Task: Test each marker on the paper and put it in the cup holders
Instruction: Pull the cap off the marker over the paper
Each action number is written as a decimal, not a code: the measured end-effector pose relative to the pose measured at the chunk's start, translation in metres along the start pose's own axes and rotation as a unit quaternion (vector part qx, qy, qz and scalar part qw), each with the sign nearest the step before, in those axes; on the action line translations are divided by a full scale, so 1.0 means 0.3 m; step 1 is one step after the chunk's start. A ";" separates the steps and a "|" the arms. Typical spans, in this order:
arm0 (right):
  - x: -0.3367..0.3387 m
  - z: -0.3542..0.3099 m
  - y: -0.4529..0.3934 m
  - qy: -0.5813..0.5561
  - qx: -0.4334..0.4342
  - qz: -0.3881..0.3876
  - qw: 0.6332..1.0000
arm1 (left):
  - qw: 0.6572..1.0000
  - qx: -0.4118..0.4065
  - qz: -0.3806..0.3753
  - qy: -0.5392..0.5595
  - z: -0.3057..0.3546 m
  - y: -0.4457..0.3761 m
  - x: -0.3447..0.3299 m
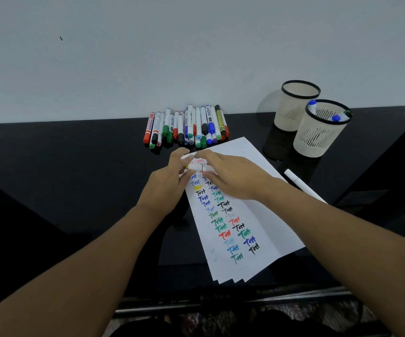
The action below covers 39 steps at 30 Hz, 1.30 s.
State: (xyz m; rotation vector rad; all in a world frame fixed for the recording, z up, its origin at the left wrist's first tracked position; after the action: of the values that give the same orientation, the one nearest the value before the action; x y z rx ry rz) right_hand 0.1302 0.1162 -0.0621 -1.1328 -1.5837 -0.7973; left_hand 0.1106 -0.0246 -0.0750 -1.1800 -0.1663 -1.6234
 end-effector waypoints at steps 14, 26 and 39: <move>0.016 0.047 -0.007 -0.031 -0.036 0.052 0.998 | 0.996 0.016 -0.014 -0.081 -0.047 -0.015 -0.025; -0.001 0.085 0.000 -0.098 -0.068 0.035 0.992 | 0.996 0.013 -0.014 -0.081 -0.046 -0.019 -0.024; 0.116 0.222 0.103 -0.332 -0.189 0.123 0.916 | 0.992 0.029 -0.055 -0.108 -0.050 -0.019 -0.045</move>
State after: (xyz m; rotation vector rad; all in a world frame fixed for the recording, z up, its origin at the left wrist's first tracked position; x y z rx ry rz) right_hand 0.1339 0.1961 -0.0494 -2.0014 -1.8085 -0.5874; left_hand 0.0963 -0.0227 -0.0899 -1.3188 -0.4209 -1.5711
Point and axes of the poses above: each hand's wrist, its own y-axis away from the middle knuckle, its own x-axis out of the back of the hand, z = x × y, the point moved 9 cm from there along -y, towards the middle knuckle, and after that the axes turned 3 degrees about -x, right-handed, at the moved point
